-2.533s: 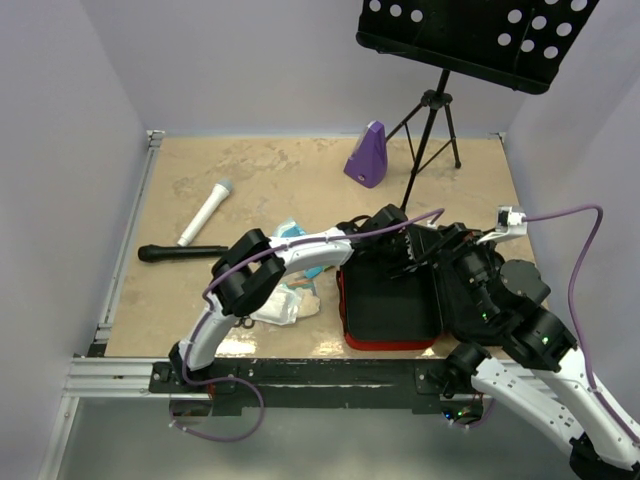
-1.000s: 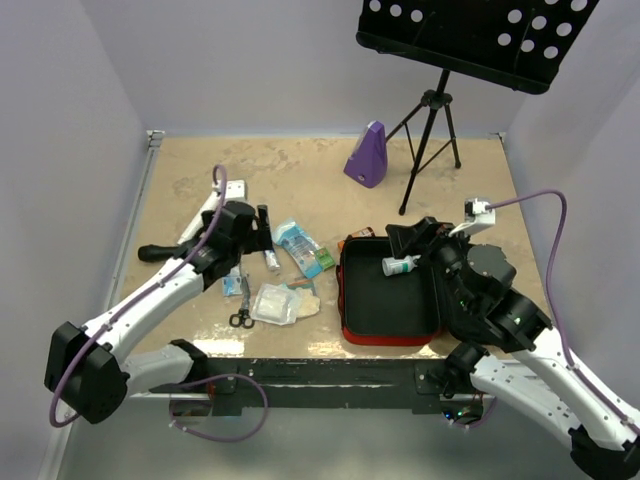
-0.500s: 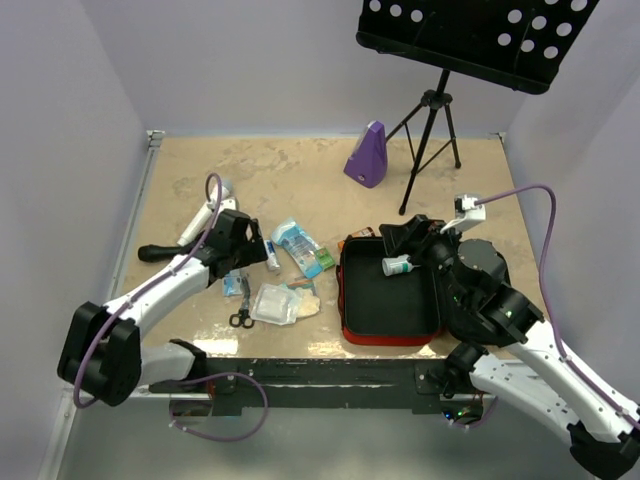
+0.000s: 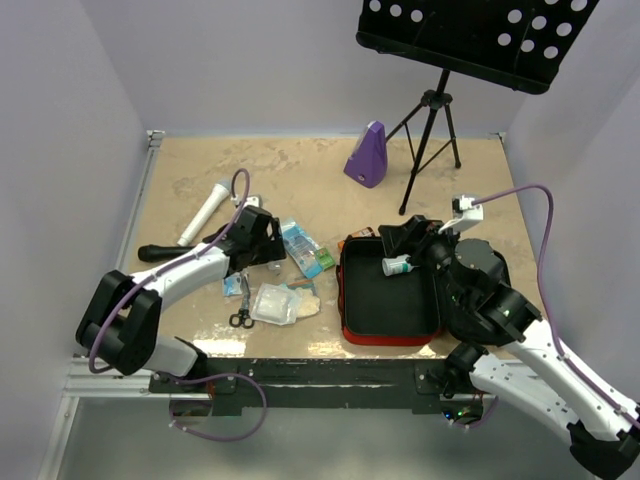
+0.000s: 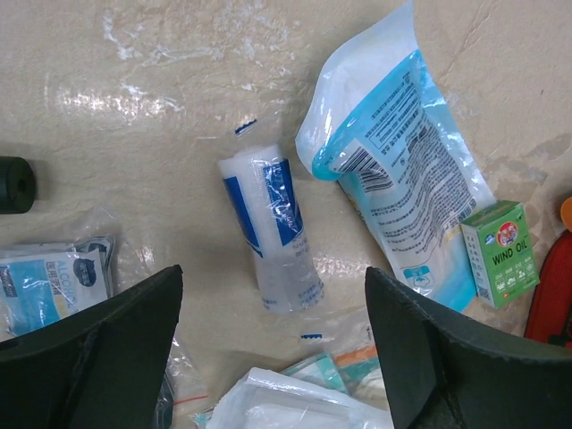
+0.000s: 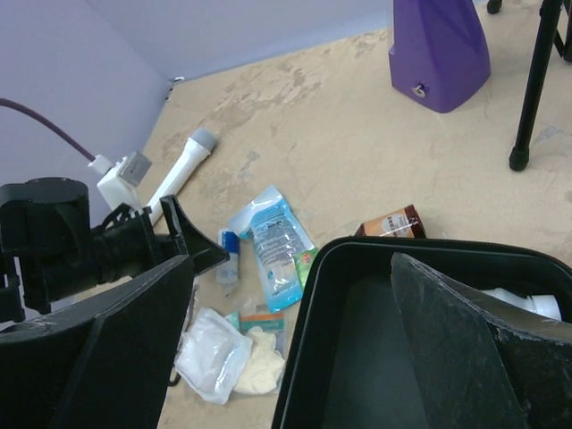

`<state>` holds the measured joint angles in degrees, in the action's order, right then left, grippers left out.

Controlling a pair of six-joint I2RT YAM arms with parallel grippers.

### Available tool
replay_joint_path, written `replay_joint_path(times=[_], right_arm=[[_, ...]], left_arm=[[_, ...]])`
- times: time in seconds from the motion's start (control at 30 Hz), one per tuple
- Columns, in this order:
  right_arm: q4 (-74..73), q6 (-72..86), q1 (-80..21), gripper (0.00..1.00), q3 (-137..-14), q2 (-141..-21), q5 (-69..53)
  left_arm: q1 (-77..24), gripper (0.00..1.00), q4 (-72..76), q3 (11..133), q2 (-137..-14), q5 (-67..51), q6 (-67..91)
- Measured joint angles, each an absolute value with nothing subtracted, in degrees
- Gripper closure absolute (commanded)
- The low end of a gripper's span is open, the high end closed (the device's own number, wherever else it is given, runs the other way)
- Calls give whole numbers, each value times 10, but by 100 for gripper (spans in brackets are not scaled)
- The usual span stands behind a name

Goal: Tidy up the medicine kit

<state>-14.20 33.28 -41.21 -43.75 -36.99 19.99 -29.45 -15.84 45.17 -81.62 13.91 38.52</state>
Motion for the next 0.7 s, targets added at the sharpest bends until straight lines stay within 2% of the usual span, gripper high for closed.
replay_joint_path(times=[0.23,0.43,0.7], right_arm=[[-143,337,-412,5,-441,-443,210],[-133,340,-413,9,-437,-545,164],[-95,342,-456,12,-439,-663,134]], left_arm=[[-297,12,-154,451,-753,152,386],[-297,12,-124,427,-681,149,394],[-297,12,-112,401,-686,119,397]])
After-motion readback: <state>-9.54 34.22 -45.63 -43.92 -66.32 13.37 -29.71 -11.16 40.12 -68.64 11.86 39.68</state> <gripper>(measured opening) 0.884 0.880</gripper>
